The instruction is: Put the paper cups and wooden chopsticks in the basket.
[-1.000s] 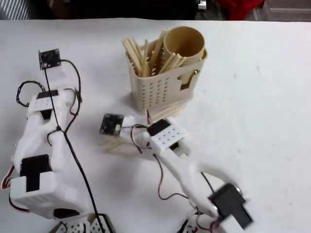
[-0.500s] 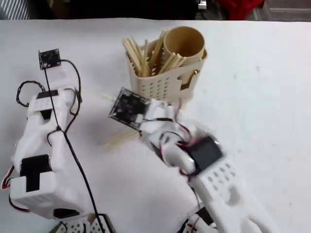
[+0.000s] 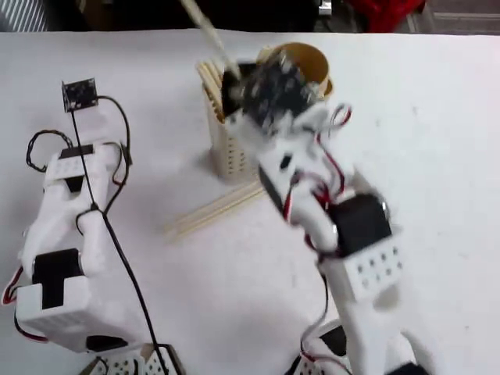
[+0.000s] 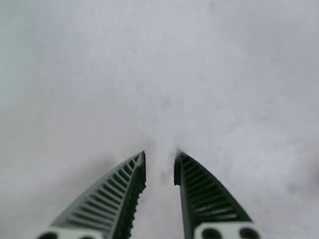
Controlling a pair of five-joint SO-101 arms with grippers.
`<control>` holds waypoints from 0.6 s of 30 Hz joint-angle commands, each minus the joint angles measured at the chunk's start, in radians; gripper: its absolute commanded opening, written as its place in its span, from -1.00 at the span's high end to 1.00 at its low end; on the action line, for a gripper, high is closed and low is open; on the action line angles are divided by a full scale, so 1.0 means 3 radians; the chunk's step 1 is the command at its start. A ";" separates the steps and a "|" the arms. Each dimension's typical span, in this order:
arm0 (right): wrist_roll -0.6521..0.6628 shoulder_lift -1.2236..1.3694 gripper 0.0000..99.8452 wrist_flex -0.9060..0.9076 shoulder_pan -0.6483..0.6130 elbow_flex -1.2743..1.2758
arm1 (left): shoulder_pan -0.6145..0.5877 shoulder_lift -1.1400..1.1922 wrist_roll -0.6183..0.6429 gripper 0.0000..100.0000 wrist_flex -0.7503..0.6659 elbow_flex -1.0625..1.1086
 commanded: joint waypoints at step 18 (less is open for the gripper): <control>-0.0665 0.1578 0.97 -0.0100 0.0238 -0.1821 | -0.0013 -0.0023 0.0031 0.76 -0.0056 -0.0041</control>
